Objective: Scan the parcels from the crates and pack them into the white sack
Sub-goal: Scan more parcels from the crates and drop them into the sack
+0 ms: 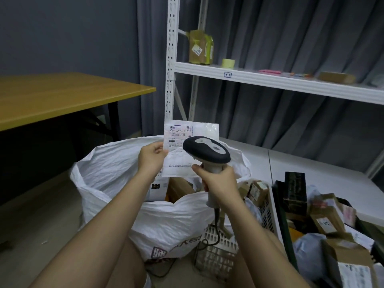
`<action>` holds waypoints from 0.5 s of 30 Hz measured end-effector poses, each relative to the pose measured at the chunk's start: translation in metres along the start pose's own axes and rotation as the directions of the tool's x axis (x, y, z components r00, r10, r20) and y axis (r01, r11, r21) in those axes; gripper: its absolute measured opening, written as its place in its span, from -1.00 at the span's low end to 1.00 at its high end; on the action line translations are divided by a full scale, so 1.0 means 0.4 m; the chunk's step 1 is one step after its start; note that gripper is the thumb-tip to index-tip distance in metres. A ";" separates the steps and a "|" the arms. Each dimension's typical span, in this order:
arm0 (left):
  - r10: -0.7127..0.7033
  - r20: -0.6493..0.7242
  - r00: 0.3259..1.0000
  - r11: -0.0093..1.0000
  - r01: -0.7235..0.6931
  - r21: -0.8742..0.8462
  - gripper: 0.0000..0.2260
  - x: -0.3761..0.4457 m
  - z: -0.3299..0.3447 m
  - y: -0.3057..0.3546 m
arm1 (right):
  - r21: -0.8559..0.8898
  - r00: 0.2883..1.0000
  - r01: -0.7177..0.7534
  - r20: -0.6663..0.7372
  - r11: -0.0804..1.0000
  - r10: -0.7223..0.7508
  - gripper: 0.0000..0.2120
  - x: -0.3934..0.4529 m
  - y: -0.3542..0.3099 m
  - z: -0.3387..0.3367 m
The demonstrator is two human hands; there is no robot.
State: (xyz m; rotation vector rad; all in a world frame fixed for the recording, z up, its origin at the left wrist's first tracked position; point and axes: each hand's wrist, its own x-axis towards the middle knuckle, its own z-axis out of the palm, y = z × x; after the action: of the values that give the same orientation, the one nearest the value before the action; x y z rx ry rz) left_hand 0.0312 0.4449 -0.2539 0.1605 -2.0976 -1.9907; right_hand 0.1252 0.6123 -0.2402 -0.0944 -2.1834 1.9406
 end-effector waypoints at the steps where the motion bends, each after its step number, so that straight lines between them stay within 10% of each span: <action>1: -0.002 -0.005 1.000 1.000 0.002 0.006 -0.76 0.003 0.002 -0.002 | -0.006 1.000 0.002 -0.012 1.000 -0.002 -0.80 0.001 0.002 0.001; 15: 0.021 -0.010 1.000 0.999 -0.021 0.029 -0.75 0.007 -0.012 -0.033 | -0.010 1.000 -0.010 -0.003 1.000 0.010 -0.81 0.004 0.009 0.003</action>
State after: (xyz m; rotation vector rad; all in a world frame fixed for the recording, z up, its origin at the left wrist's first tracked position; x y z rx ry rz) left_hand 0.0285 0.4387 -0.2664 0.1526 -2.1137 -1.9450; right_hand 0.1231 0.6119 -0.2438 -0.1102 -2.1954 1.9333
